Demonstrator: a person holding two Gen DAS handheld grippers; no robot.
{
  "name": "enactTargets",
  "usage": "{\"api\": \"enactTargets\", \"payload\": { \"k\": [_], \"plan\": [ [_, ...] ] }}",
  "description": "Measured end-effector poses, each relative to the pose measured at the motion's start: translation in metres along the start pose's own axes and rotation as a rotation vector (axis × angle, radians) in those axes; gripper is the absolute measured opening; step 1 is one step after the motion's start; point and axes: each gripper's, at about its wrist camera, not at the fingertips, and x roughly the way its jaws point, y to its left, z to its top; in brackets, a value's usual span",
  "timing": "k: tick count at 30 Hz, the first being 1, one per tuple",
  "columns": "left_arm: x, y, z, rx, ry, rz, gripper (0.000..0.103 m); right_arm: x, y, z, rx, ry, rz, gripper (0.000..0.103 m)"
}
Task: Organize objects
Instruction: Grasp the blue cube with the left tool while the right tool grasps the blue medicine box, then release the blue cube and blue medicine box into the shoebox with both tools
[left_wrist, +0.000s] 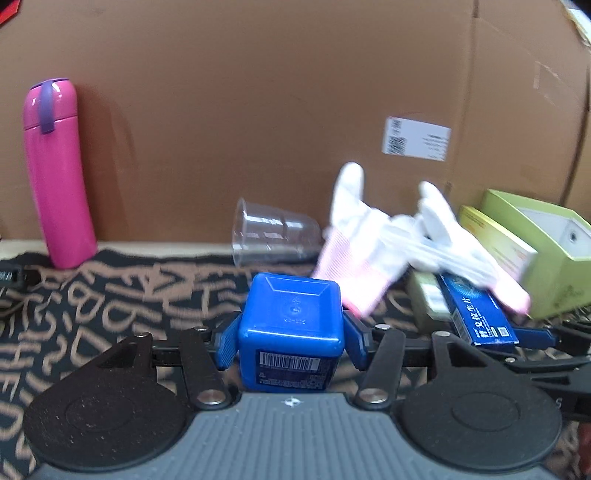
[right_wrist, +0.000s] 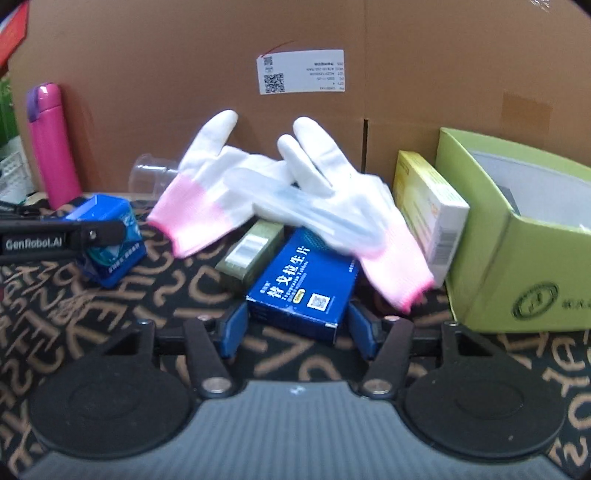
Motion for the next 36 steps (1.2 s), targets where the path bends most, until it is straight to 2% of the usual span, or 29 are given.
{"api": "enactTargets", "payload": {
  "k": [6,7,8,10,14,20,21,23,26,30,36],
  "plan": [
    [-0.034,-0.026,-0.023,0.027,0.037,-0.041,0.059,-0.053,-0.024,-0.033,-0.004,0.036,0.055,0.059],
    [-0.036,-0.031,-0.026,0.024,0.037,-0.045,0.062,-0.061,-0.028,-0.039,-0.006,0.042,0.052,0.059],
    [-0.038,-0.036,-0.028,0.022,0.032,-0.043,0.070,-0.068,-0.031,-0.042,-0.002,0.047,0.042,0.059],
    [-0.034,-0.044,-0.029,0.031,0.015,-0.017,0.075,-0.075,-0.036,-0.042,0.011,0.047,0.036,0.062],
    [-0.021,-0.048,-0.029,0.031,0.042,0.027,0.075,-0.070,-0.032,-0.031,-0.009,0.012,-0.001,0.076],
    [-0.020,-0.046,-0.032,0.029,0.061,0.072,0.075,-0.037,-0.031,-0.025,0.007,0.050,-0.040,0.076],
    [-0.020,-0.046,-0.032,0.029,0.063,0.074,0.074,-0.034,-0.031,-0.026,0.003,0.056,-0.049,0.071],
    [-0.019,-0.046,-0.032,0.029,0.073,0.058,0.059,-0.036,-0.033,-0.028,0.001,0.039,-0.048,0.062],
    [-0.019,-0.053,-0.030,0.044,0.094,0.056,0.059,-0.045,-0.042,-0.031,0.024,0.037,-0.011,0.057],
    [-0.026,-0.073,-0.028,0.056,0.108,0.001,0.059,-0.066,-0.056,-0.039,0.033,0.020,0.022,0.057],
    [-0.042,-0.130,-0.005,0.108,0.048,-0.119,0.059,-0.116,-0.084,-0.033,0.029,-0.074,0.047,0.057]
  ]
}}
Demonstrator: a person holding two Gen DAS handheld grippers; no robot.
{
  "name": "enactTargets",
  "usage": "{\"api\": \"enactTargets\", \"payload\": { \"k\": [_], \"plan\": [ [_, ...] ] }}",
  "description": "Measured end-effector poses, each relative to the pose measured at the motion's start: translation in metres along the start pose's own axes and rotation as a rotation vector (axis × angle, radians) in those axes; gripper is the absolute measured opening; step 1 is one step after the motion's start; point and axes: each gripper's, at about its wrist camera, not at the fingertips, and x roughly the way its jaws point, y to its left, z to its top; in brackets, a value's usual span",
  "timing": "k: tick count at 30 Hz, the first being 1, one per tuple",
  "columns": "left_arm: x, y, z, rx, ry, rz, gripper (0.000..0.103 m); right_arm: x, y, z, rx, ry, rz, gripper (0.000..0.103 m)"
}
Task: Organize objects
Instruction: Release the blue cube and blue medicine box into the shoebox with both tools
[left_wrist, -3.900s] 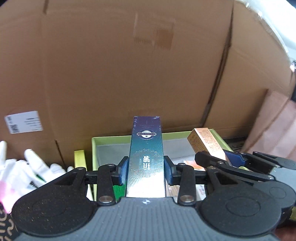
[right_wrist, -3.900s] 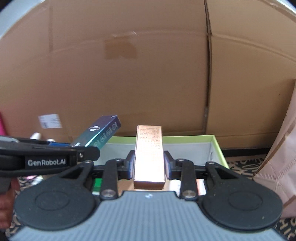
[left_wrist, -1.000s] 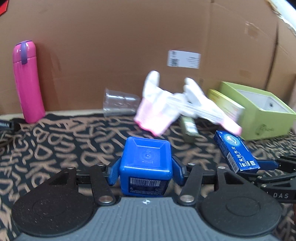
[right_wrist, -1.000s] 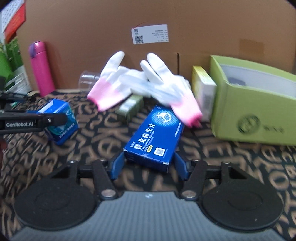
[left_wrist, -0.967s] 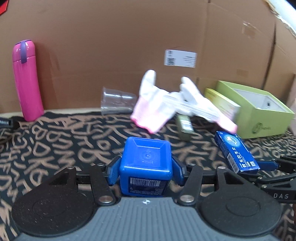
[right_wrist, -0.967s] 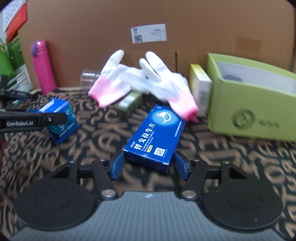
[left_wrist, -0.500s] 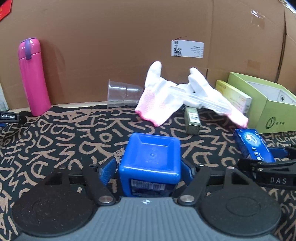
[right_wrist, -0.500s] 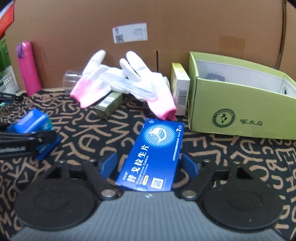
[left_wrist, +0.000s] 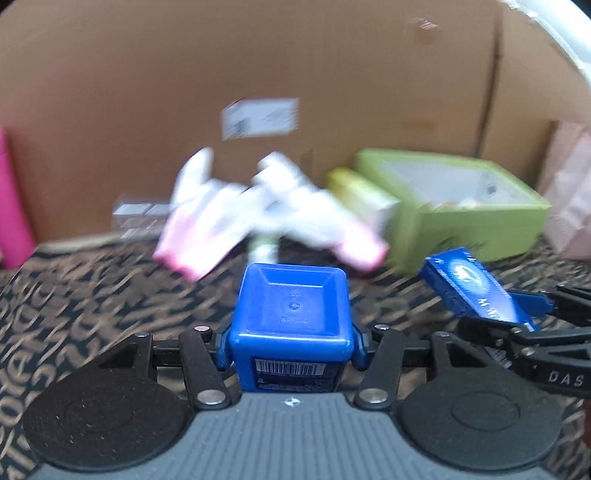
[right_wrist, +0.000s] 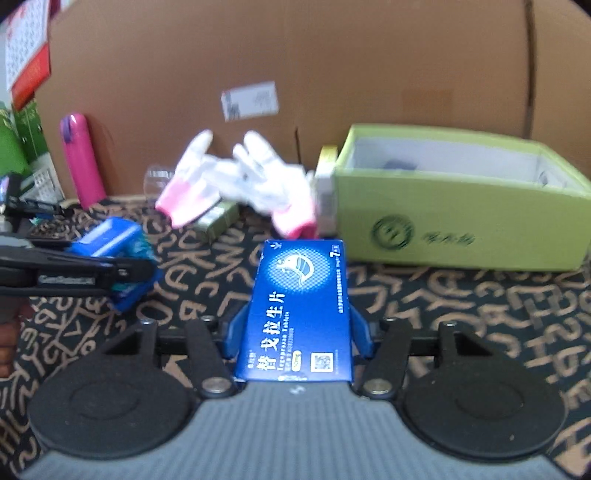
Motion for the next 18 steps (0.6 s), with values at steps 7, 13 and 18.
{"api": "enactTargets", "payload": {
  "k": [7,13,18],
  "plan": [
    [0.006,-0.070,0.064,0.015,-0.119,-0.124,0.059,-0.039,-0.059,0.041,0.034,-0.160,-0.096,0.057],
    [0.045,-0.117,0.113,-0.009,-0.144,-0.172,0.059,-0.035,-0.121,0.079,0.046,-0.218,-0.213,0.057],
    [0.105,-0.150,0.132,-0.034,-0.115,-0.175,0.059,0.003,-0.169,0.101,0.033,-0.180,-0.267,0.057]
  ]
}}
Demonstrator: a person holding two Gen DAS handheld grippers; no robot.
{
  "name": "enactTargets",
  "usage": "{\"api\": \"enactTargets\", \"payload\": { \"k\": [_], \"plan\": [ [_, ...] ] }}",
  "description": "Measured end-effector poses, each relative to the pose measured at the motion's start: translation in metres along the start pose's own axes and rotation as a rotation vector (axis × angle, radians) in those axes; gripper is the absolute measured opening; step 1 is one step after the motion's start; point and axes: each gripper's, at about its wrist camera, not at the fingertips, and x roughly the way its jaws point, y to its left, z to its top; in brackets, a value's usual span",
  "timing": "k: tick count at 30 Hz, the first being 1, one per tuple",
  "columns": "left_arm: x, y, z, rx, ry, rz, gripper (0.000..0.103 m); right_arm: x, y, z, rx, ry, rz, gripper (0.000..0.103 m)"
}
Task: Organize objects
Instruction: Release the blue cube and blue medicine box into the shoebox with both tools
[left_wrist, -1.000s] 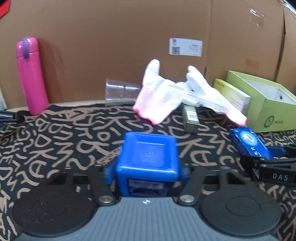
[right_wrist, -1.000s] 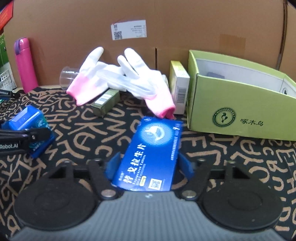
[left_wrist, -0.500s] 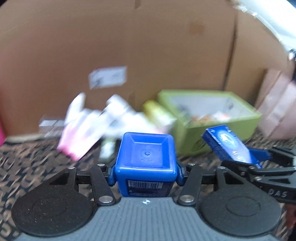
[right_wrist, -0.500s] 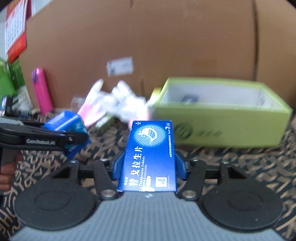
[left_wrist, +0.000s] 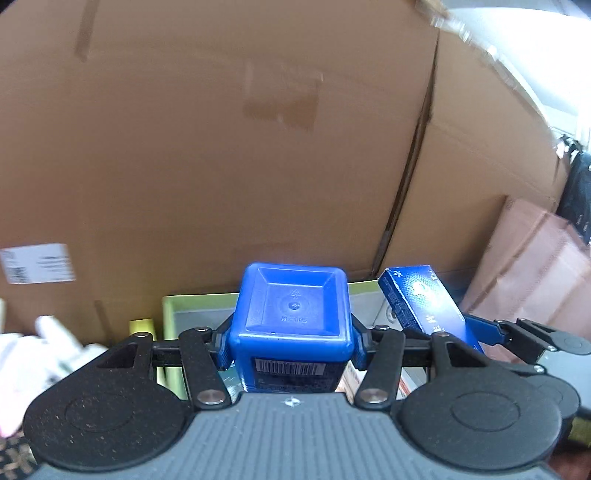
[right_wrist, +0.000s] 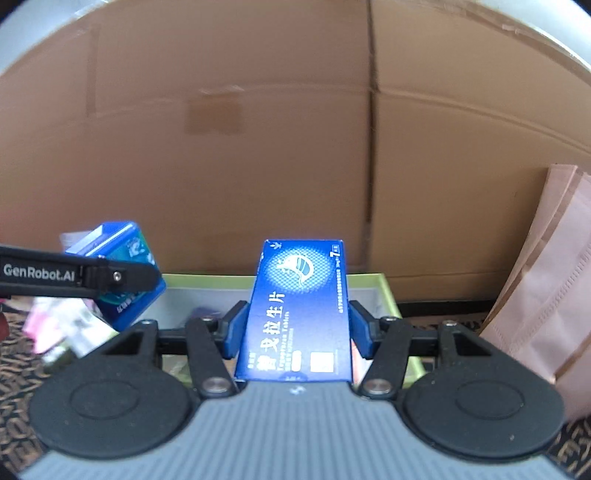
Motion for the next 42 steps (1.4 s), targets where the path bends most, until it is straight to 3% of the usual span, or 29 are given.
{"api": "enactTargets", "payload": {
  "k": [4,9,10,11,12,13,16,19,28,32,37,42],
  "plan": [
    [0.038,-0.008,-0.007,0.011,0.058,0.023,0.059,0.035,-0.013,-0.004,-0.022,0.057,-0.004,0.057],
    [0.052,-0.007,-0.016,0.021,0.064,0.030,0.059,0.062,-0.019,-0.012,-0.055,0.102,-0.002,0.057],
    [0.052,-0.005,-0.017,0.007,0.056,0.023,0.061,0.066,-0.020,-0.013,-0.064,0.111,0.006,0.058],
    [0.051,-0.003,-0.017,-0.006,0.043,0.012,0.074,0.069,-0.020,-0.015,-0.075,0.114,0.010,0.058],
    [0.048,-0.002,-0.017,-0.018,0.030,0.008,0.082,0.071,-0.020,-0.017,-0.090,0.114,0.008,0.063],
    [0.044,-0.001,-0.018,-0.021,0.009,0.012,0.089,0.072,-0.019,-0.019,-0.105,0.113,0.002,0.077],
    [0.036,-0.001,-0.016,0.012,-0.012,0.022,0.090,0.065,-0.017,-0.023,-0.131,0.072,0.019,0.095],
    [0.031,-0.002,-0.010,0.032,-0.033,0.030,0.090,0.051,-0.009,-0.024,-0.129,0.041,0.029,0.103],
    [-0.036,0.015,-0.006,0.031,-0.137,0.022,0.090,-0.002,0.021,-0.012,-0.130,-0.051,0.038,0.103],
    [-0.081,0.033,-0.016,0.019,-0.179,0.058,0.098,-0.036,0.037,-0.010,-0.122,-0.102,0.064,0.103],
    [-0.121,0.069,-0.042,0.011,-0.175,0.096,0.100,-0.055,0.074,-0.018,-0.100,-0.119,0.133,0.103],
    [-0.152,0.129,-0.075,-0.049,-0.166,0.190,0.100,-0.059,0.122,-0.044,-0.115,-0.071,0.185,0.103]
  ]
}}
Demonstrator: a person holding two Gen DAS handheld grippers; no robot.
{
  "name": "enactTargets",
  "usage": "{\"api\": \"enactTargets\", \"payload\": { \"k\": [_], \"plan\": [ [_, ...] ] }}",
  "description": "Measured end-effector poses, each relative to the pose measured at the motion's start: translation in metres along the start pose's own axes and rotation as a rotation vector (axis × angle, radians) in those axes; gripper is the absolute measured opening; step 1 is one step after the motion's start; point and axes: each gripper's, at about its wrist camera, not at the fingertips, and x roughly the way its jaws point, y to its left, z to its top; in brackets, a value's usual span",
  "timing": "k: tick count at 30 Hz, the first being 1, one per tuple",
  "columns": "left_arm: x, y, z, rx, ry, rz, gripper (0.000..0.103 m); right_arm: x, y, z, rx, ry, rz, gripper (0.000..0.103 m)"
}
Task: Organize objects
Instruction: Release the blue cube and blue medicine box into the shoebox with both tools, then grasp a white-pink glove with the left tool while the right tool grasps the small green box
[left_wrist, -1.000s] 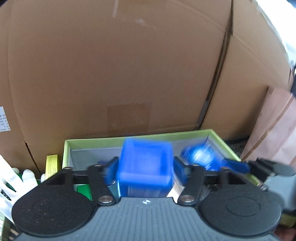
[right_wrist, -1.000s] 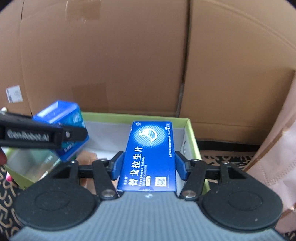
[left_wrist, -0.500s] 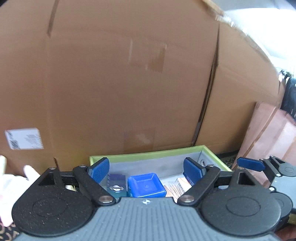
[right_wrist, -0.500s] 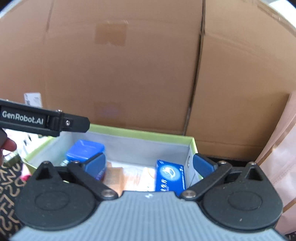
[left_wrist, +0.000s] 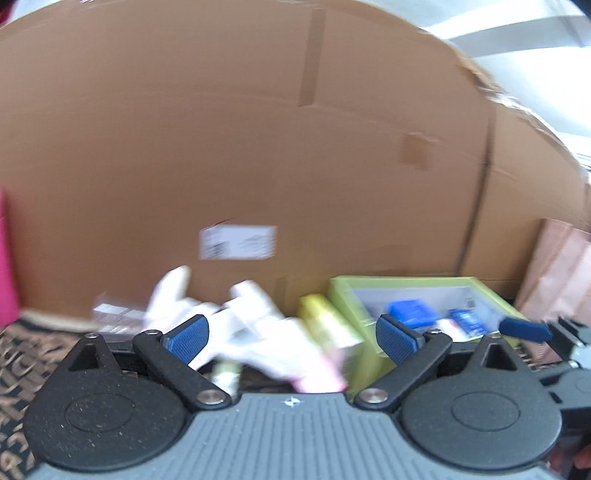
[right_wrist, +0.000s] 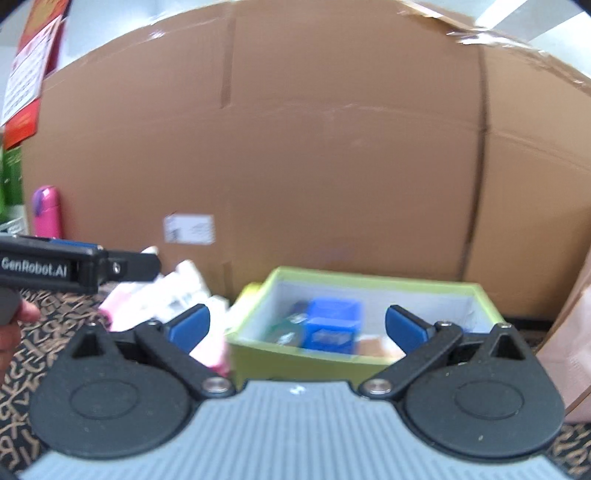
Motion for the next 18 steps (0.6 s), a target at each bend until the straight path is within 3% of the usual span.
{"api": "enactTargets", "payload": {
  "k": [3,9,14,18],
  "plan": [
    [-0.005,0.042,-0.010,-0.035,0.035,0.050,0.100,0.015,0.030,-0.014,0.021,0.063,0.060,0.103],
    [0.024,0.104,-0.019,-0.089,0.081,0.161,0.100,0.052,0.091,-0.038,0.035,0.164,0.140,0.101],
    [0.060,0.130,-0.018,-0.084,0.120,0.194,0.097,0.091,0.133,-0.038,0.025,0.212,0.171,0.088],
    [0.086,0.132,-0.016,-0.044,0.142,0.171,0.096,0.134,0.150,-0.038,0.057,0.254,0.153,0.083]
  ]
}}
